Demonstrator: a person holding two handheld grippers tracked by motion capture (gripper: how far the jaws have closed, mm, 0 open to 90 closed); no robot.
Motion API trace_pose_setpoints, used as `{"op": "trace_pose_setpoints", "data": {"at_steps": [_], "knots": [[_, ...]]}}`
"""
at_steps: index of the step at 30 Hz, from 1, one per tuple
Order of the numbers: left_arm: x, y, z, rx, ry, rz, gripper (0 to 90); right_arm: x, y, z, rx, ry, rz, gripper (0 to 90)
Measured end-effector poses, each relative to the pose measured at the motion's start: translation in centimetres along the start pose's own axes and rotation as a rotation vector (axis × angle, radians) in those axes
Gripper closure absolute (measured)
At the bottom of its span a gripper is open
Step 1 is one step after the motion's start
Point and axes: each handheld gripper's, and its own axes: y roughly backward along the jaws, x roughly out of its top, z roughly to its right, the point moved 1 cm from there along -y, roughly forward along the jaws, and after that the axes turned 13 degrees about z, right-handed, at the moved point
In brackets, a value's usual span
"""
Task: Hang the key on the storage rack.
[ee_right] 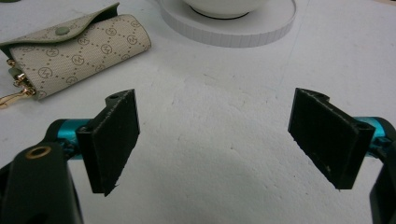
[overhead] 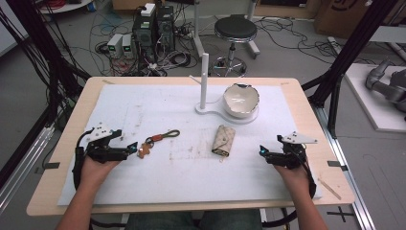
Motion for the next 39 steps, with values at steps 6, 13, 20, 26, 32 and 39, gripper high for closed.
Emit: {"op": "trace_pose_setpoints", "data": {"at_steps": [6, 13, 20, 26, 32, 39], "knots": [[0.0, 0.0, 0.1, -0.004, -0.001, -0.007, 14.8, -0.1, -0.3, 0.0, 0.011, 0.004, -0.017, 16.7], [0.1, -0.3, 0.3, -0.013, -0.004, -0.005, 14.8, 0.1, 0.2, -0.4, 0.011, 0.023, -0.007, 16.7], [0.2, -0.8, 0.4, -0.021, -0.008, -0.009, 14.8, 0.0, 0.2, -0.7, 0.017, 0.027, -0.018, 16.8], [0.7, -2.3, 0.6, -0.038, -0.023, 0.001, 14.8, -0.4, 0.9, -0.7, 0.015, 0.041, -0.031, 16.8], [1.0, -4.2, 0.8, -0.070, -0.029, -0.014, 14.9, -1.0, 2.2, -0.4, -0.002, 0.033, -0.034, 16.8], [1.2, -6.3, 1.0, -0.104, -0.039, -0.054, 16.1, -1.8, 3.6, -0.3, -0.010, 0.037, -0.047, 16.8]]}}
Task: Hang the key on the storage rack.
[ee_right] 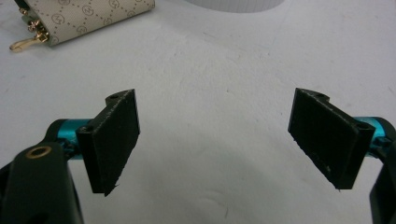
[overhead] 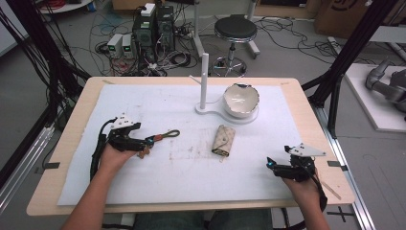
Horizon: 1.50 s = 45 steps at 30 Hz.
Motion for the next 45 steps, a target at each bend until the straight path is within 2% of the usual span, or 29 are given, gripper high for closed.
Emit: {"op": "trace_pose_setpoints", "data": {"at_steps": [1, 4, 5, 6, 7, 8, 9, 11, 12, 13, 14, 16, 17, 21, 26, 29, 33, 36, 37, 42, 43, 45], "knots": [[0.0, -0.8, 0.2, -0.010, -0.013, -0.014, 16.1, -0.2, 0.5, 0.1, -0.007, -0.001, -0.001, 16.8], [0.0, -1.3, 0.3, -0.026, -0.030, -0.040, 16.1, -0.5, 0.9, 0.2, -0.014, -0.007, -0.001, 16.8], [0.0, -2.1, 0.5, -0.033, -0.038, -0.068, 16.1, -0.7, 1.3, 0.4, -0.023, -0.012, -0.001, 16.8], [0.0, -2.1, 0.5, -0.033, -0.038, -0.068, 16.1, -0.7, 1.3, 0.4, -0.023, -0.012, -0.001, 16.8], [0.0, -2.6, 0.7, -0.040, -0.052, -0.092, 16.8, -0.9, 1.7, 0.5, -0.028, -0.018, -0.001, 16.7], [0.0, -2.6, 0.7, -0.040, -0.052, -0.092, 17.8, -0.9, 1.7, 0.5, -0.028, -0.018, -0.001, 16.7], [0.0, -3.1, 0.8, -0.049, -0.067, -0.115, 20.1, -1.0, 2.0, 0.6, -0.034, -0.021, -0.002, 16.8], [-0.1, -3.3, 0.9, -0.046, -0.079, -0.132, 22.0, -1.1, 2.1, 0.6, -0.034, -0.021, -0.001, 16.8], [-0.1, -3.4, 1.0, -0.044, -0.087, -0.137, 27.7, -1.2, 2.3, 0.7, -0.038, -0.026, -0.002, 16.8], [-0.1, -3.6, 1.0, -0.046, -0.093, -0.162, 30.7, -1.2, 2.4, 0.7, -0.041, -0.024, -0.001, 16.8], [-0.1, -3.6, 1.0, -0.046, -0.093, -0.162, 32.7, -1.2, 2.4, 0.7, -0.041, -0.024, -0.001, 16.8], [-0.3, -3.7, 1.1, -0.059, -0.098, -0.179, 38.0, -1.2, 2.5, 0.7, -0.041, -0.026, 0.000, 16.8], [-0.5, -3.8, 1.0, -0.077, -0.088, -0.194, 41.8, -1.3, 2.6, 0.8, -0.043, -0.026, 0.001, 16.8], [-0.4, -3.7, 1.1, -0.093, -0.085, -0.195, 48.7, -1.3, 2.5, 0.8, -0.042, -0.027, 0.000, 16.8], [-0.3, -3.6, 1.3, -0.124, -0.099, -0.201, 66.1, -1.2, 2.4, 0.6, -0.040, -0.024, -0.001, 16.8], [-0.2, -3.6, 1.4, -0.125, -0.113, -0.205, 68.6, -1.1, 2.4, 0.6, -0.038, -0.022, -0.001, 16.8], [0.0, -3.5, 1.6, -0.108, -0.126, -0.202, 69.8, -1.1, 2.4, 0.6, -0.038, -0.021, 0.000, 16.8], [0.3, -3.3, 1.6, -0.102, -0.127, -0.174, 69.9, -1.1, 2.4, 0.6, -0.039, -0.020, 0.002, 16.8], [0.9, -2.9, 1.7, -0.108, -0.113, -0.128, 69.9, -1.1, 2.4, 0.6, -0.038, -0.022, 0.003, 16.8], [2.1, -2.6, 2.5, -0.129, -0.100, -0.093, 69.9, -1.1, 2.2, 0.6, -0.037, -0.025, 0.002, 16.8], [3.1, -2.5, 3.1, -0.139, -0.090, -0.052, 69.9, -1.1, 2.2, 0.5, -0.035, -0.023, 0.001, 16.8], [3.6, -2.5, 3.4, -0.141, -0.092, -0.035, 69.9, -1.1, 2.1, 0.4, -0.033, -0.022, -0.002, 16.8]]}}
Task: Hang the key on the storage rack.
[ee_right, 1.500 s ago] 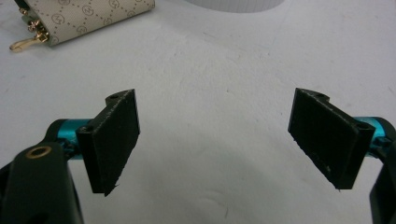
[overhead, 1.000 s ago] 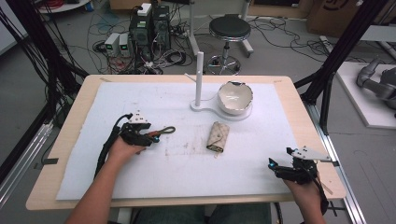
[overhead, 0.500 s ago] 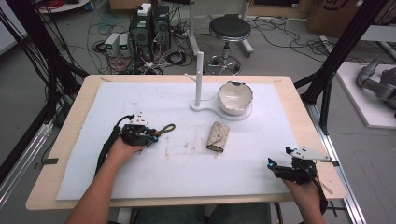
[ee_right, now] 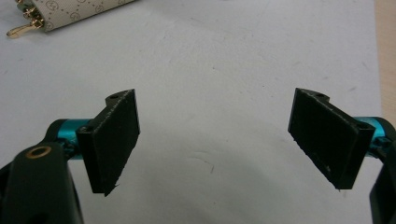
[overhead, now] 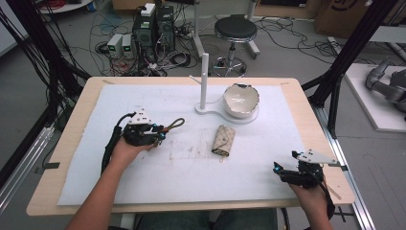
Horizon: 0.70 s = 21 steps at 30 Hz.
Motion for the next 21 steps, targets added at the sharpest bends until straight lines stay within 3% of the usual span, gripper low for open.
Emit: {"op": "trace_pose_setpoints", "data": {"at_steps": [2, 5, 8, 15, 18, 19, 21], "knots": [[1.7, 0.2, 0.3, 0.014, 0.003, 0.055, 69.9, 0.1, -0.1, -0.3, 0.005, 0.006, 0.002, 16.8], [2.6, 0.4, 0.4, 0.029, 0.003, 0.081, 69.9, 0.2, -0.2, -0.4, 0.006, 0.008, 0.001, 16.8], [4.6, 0.6, 0.4, 0.033, 0.012, 0.149, 70.0, 0.3, -0.6, -0.4, 0.012, 0.013, -0.004, 16.8], [7.1, 0.4, 0.4, 0.080, -0.011, 0.180, 69.9, 0.5, -1.2, -0.6, 0.020, 0.020, -0.006, 16.8], [8.9, 0.2, 0.6, 0.099, -0.047, 0.188, 70.0, 0.7, -1.5, -0.7, 0.032, 0.023, -0.007, 16.8], [8.9, 0.2, 0.6, 0.099, -0.047, 0.188, 69.9, 0.7, -1.5, -0.7, 0.032, 0.023, -0.007, 16.8], [10.4, 0.1, 0.7, 0.105, -0.058, 0.196, 69.9, 0.8, -1.7, -0.9, 0.038, 0.026, -0.004, 16.8]]}}
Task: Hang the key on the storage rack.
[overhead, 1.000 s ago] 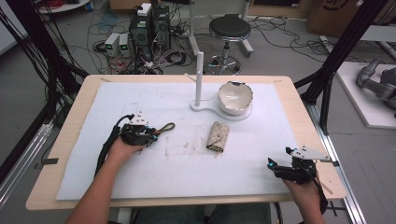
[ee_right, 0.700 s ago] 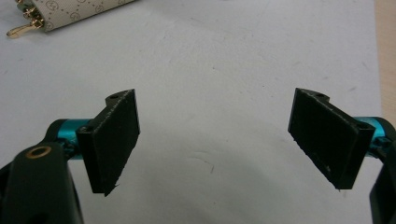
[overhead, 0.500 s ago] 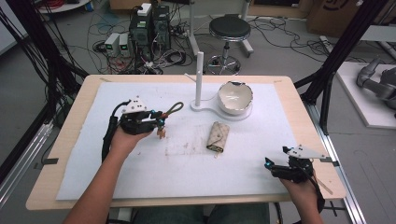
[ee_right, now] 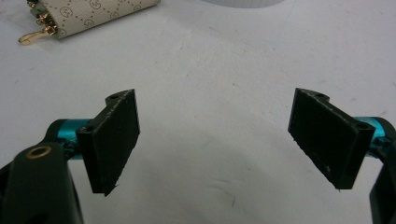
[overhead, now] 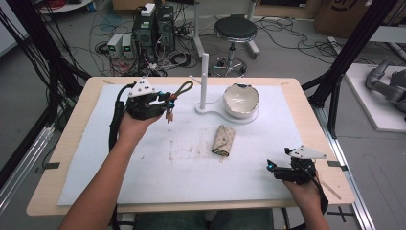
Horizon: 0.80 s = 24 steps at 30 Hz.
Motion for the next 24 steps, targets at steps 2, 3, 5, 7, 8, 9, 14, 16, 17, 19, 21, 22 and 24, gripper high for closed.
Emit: {"op": "trace_pose_setpoints", "data": {"at_steps": [2, 3, 5, 7, 8, 9, 14, 16, 17, 19, 21, 22, 24], "knots": [[0.5, -0.1, 0.1, 0.004, -0.004, 0.004, 69.9, 0.1, -0.1, 0.0, 0.002, 0.007, 0.001, 16.8], [1.0, -0.3, 0.1, 0.003, -0.010, 0.012, 69.9, 0.1, -0.2, -0.1, 0.007, 0.008, -0.002, 16.8], [2.2, -0.8, 0.3, -0.002, -0.027, 0.020, 69.9, 0.1, -0.3, -0.1, 0.012, 0.006, -0.005, 16.8], [3.0, -1.4, 0.5, -0.010, -0.031, 0.033, 69.9, 0.1, -0.4, 0.0, 0.012, 0.006, -0.005, 16.8], [3.0, -1.4, 0.5, -0.010, -0.031, 0.033, 69.9, 0.1, -0.5, 0.0, 0.012, 0.006, -0.005, 16.8], [3.6, -1.9, 0.7, -0.014, -0.044, 0.028, 69.9, 0.1, -0.5, -0.1, 0.013, 0.004, -0.005, 16.8], [4.1, -3.1, 1.2, -0.021, -0.050, 0.018, 69.9, 0.2, -0.3, -0.3, 0.014, 0.009, -0.001, 16.8], [4.1, -3.7, 1.3, -0.015, -0.057, 0.003, 69.9, 0.2, -0.3, -0.3, 0.014, 0.007, -0.001, 16.8], [4.1, -3.9, 1.3, -0.012, -0.057, -0.004, 69.9, 0.1, -0.3, -0.3, 0.013, 0.008, -0.003, 16.8], [4.0, -4.4, 1.4, -0.008, -0.060, -0.011, 69.8, 0.1, -0.3, -0.2, 0.015, 0.008, -0.003, 16.8], [3.8, -4.9, 1.5, -0.006, -0.065, -0.025, 69.9, 0.1, -0.3, -0.2, 0.014, 0.008, -0.003, 16.8], [3.8, -4.9, 1.5, -0.006, -0.065, -0.025, 69.9, 0.1, -0.4, -0.2, 0.015, 0.009, -0.003, 16.8], [3.5, -5.6, 1.4, 0.010, -0.070, -0.047, 69.9, 0.1, -0.4, -0.1, 0.015, 0.009, -0.003, 16.8]]}}
